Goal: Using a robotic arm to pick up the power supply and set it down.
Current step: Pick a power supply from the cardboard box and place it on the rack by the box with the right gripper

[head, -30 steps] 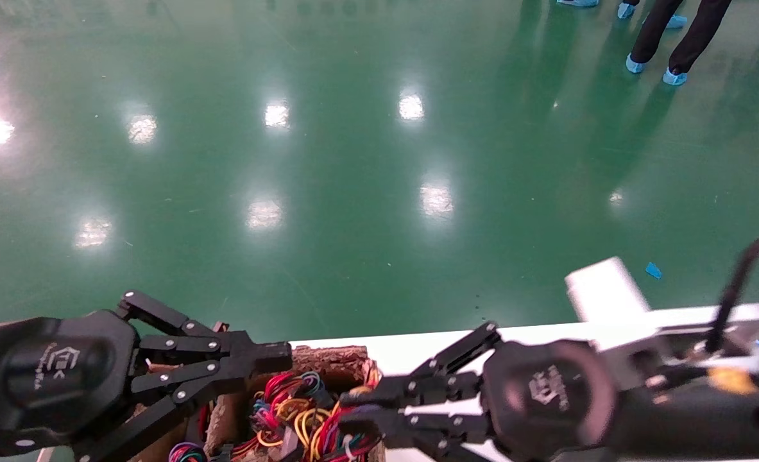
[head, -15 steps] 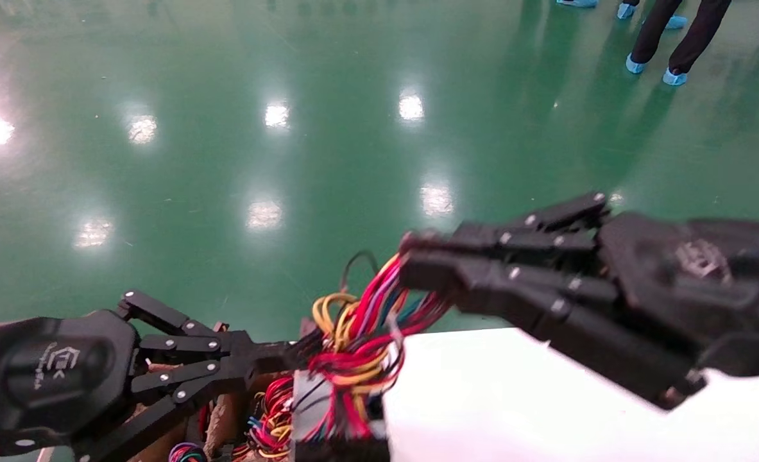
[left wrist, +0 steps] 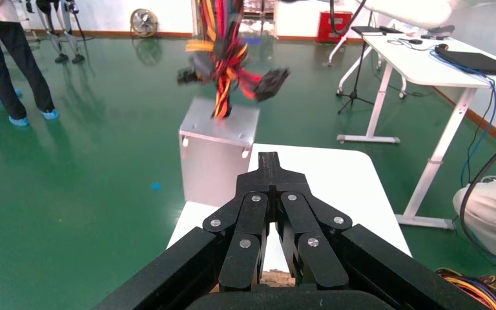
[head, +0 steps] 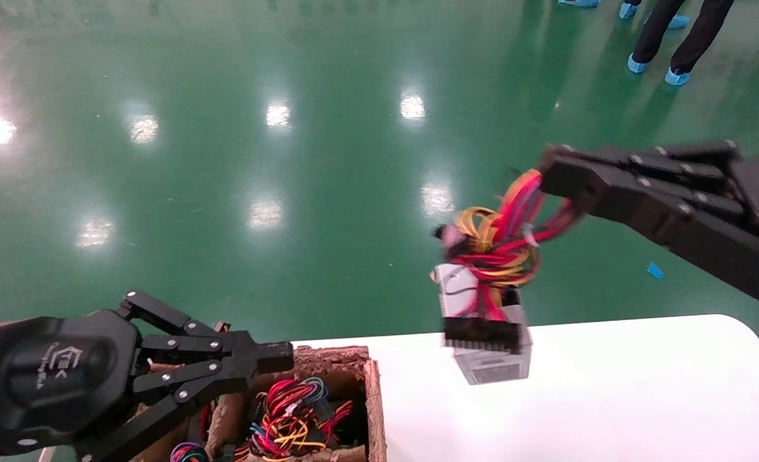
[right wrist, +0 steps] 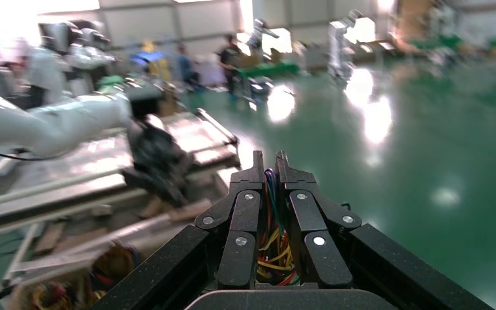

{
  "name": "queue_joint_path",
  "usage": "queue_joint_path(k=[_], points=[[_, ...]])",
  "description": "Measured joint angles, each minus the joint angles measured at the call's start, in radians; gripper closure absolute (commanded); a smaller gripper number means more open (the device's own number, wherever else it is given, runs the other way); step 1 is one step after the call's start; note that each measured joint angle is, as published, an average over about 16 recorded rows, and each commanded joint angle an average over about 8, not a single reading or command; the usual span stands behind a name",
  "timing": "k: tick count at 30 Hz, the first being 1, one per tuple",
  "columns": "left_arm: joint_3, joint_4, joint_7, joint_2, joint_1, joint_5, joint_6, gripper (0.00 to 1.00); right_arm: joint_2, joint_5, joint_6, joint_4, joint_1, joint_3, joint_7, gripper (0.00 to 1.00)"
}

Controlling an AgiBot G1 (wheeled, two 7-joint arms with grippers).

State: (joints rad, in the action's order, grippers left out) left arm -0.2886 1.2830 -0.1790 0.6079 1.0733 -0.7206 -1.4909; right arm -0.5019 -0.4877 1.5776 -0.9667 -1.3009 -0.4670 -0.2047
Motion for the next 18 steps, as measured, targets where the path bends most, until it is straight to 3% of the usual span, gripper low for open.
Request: queue_joint_path(k=[18], points=[[-0.001, 0.000, 0.001, 0.000, 0.000, 0.001, 0.000, 1.00, 0.224, 0.018, 0.011, 0.311, 0.211, -0.085, 0.199, 1.00]])
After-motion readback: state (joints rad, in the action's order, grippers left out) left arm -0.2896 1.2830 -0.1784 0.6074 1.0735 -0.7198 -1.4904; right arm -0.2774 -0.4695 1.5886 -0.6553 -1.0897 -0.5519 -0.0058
